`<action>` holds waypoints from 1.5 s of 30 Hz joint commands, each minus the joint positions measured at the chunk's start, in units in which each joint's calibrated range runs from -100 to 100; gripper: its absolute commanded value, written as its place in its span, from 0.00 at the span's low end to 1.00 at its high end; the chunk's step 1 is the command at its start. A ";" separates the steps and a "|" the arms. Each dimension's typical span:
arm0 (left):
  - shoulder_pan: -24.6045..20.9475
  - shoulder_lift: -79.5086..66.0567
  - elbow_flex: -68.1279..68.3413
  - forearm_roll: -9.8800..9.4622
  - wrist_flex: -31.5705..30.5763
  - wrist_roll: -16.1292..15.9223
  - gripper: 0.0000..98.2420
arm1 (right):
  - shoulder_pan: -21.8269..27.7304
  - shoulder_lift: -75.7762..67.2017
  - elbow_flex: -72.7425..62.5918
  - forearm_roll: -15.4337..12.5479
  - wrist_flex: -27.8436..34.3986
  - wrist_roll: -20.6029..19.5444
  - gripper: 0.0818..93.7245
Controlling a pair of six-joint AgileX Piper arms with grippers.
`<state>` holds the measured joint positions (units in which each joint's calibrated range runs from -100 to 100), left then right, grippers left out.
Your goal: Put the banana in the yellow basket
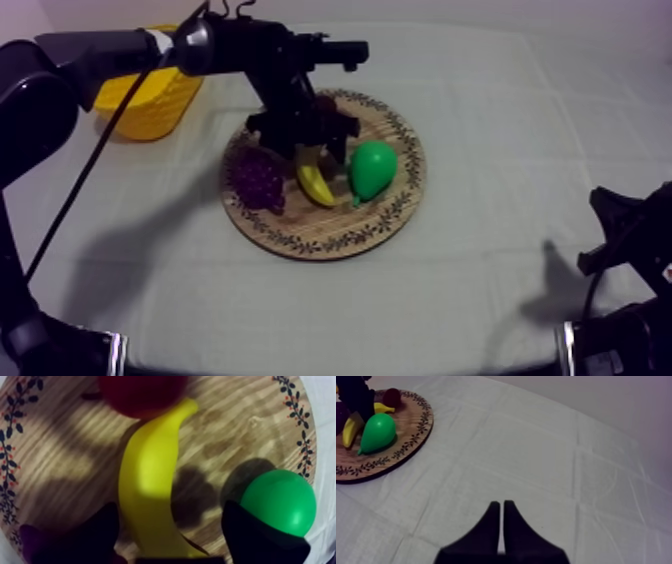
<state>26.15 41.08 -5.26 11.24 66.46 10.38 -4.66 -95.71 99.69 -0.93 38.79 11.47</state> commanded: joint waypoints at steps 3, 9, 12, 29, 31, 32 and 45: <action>-0.12 0.04 0.09 -0.11 0.12 0.67 0.60 | -0.01 -0.05 -0.03 0.02 0.00 0.00 0.00; -0.25 0.18 0.22 -0.30 0.23 1.63 0.42 | -0.01 -0.05 -0.03 0.02 0.00 -0.02 0.00; -0.27 0.33 0.03 -0.31 0.44 1.81 0.37 | -0.01 -0.05 -0.03 0.02 0.00 -0.02 0.00; -0.30 -1.24 -1.69 -0.84 1.91 1.91 0.25 | -0.01 -0.05 -0.03 0.02 0.00 -0.02 0.00; -0.38 -3.25 -2.60 -1.38 3.07 2.14 0.25 | -0.01 -0.05 -0.03 0.02 0.00 -0.02 0.00; -0.46 -4.40 -3.29 -1.71 3.81 2.26 0.25 | -0.01 -0.05 -0.03 0.02 0.00 -0.02 0.00; -7.98 -22.73 -9.40 -4.57 9.82 1.14 0.24 | -0.01 -0.05 -0.03 0.02 0.00 -0.02 0.00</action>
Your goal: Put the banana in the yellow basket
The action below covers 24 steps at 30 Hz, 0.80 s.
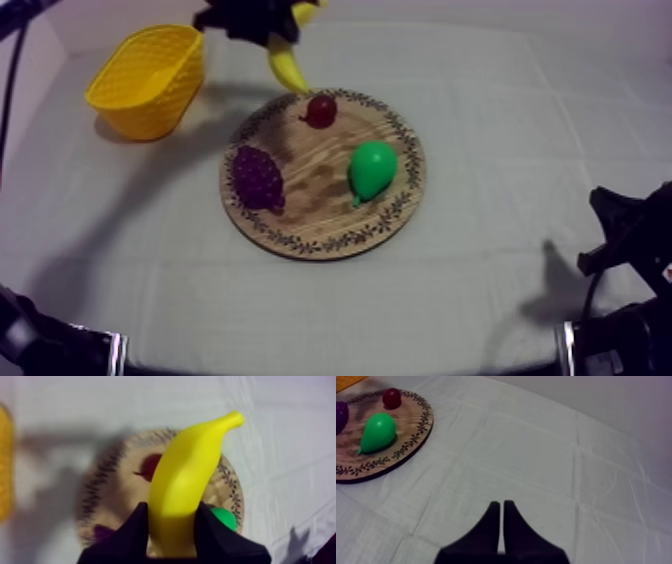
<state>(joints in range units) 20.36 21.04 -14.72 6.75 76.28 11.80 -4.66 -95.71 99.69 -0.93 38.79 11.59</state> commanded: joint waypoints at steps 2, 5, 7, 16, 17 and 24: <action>-4.63 -4.81 0.54 -0.30 0.30 -0.94 0.24 | -0.01 -0.05 -0.03 0.02 0.00 -0.14 0.00; -8.31 -7.43 1.91 -0.64 0.48 -1.96 0.24 | -0.01 -0.05 -0.03 0.02 0.00 -0.14 0.00; -10.59 -8.79 3.07 -0.95 0.53 -2.51 0.24 | -0.01 -0.05 -0.03 0.02 0.00 -0.14 0.00; -17.79 -9.94 6.28 -2.35 0.22 -4.45 0.24 | -0.01 -0.05 -0.03 0.02 0.00 -0.13 0.00; -18.14 -9.61 6.37 -2.56 0.01 -4.63 0.24 | -0.01 -0.05 -0.03 0.02 0.00 -0.13 0.00; -19.34 -6.26 6.47 -4.09 -1.89 -6.68 0.23 | -0.01 -0.05 -0.03 0.02 0.00 -0.14 0.00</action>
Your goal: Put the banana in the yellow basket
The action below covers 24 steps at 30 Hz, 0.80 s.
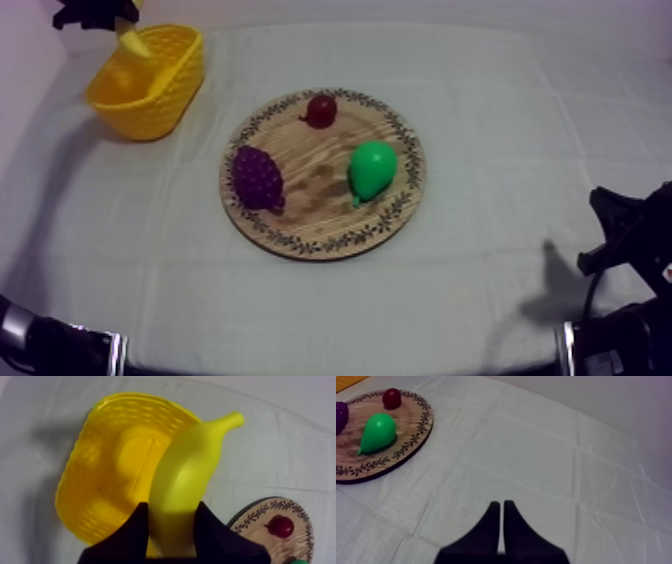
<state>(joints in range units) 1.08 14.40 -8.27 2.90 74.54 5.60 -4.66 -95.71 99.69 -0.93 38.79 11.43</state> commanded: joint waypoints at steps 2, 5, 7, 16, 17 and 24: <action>-0.16 1.25 0.16 -0.62 -0.85 -1.27 0.23 | -0.01 -0.05 -0.03 0.02 0.00 0.02 0.00; -0.05 2.37 0.33 -1.26 -1.86 -2.31 0.23 | -0.01 -0.05 -0.03 0.02 0.00 0.04 0.00; 0.13 3.09 0.25 -1.74 -2.34 -2.83 0.23 | -0.01 -0.05 -0.03 0.02 0.00 0.04 0.00; -0.47 6.54 -0.13 -2.70 -4.90 -4.60 0.22 | -0.01 -0.05 -0.03 0.02 0.00 0.03 0.00; -0.71 7.04 -0.29 -2.75 -5.09 -4.75 0.22 | -0.01 -0.05 -0.03 0.02 0.00 0.03 0.00; -2.33 11.95 -2.47 -3.07 -5.94 -5.74 0.22 | -0.01 -0.05 -0.03 0.02 0.00 0.05 0.00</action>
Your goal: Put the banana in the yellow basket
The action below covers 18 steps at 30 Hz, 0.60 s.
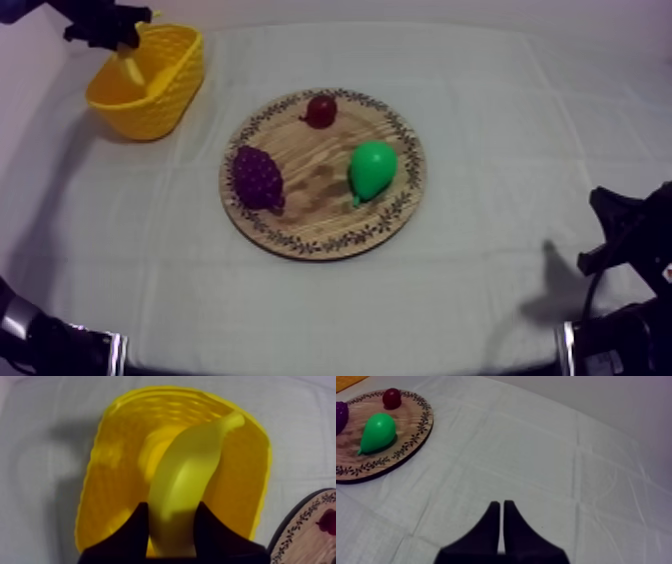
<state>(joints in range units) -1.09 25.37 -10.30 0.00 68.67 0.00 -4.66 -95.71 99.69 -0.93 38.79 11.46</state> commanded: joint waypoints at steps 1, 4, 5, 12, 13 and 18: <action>-0.38 1.79 -0.93 -0.20 -0.11 -0.22 0.22 | -0.01 -0.05 -0.03 0.02 0.00 0.03 0.00; -0.99 4.12 -2.31 -0.19 -0.19 -0.39 0.22 | -0.01 -0.05 -0.03 0.02 0.00 0.04 0.00; -1.18 4.88 -2.68 -0.13 -0.21 -0.47 0.22 | -0.01 -0.05 -0.03 0.02 0.00 0.03 0.00; -1.70 9.90 -5.30 0.02 -0.26 -0.79 0.21 | -0.01 -0.05 -0.03 0.02 0.00 0.02 0.00; -1.72 10.45 -5.51 0.05 -0.30 -0.83 0.21 | -0.01 -0.05 -0.03 0.02 0.00 0.02 0.00; -1.55 12.35 -6.10 0.20 -0.76 -0.95 0.21 | -0.01 -0.05 -0.03 0.02 0.00 0.04 0.00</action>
<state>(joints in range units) -2.63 37.55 -16.39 0.00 67.91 -0.94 -4.66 -95.71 99.69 -0.93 38.79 11.46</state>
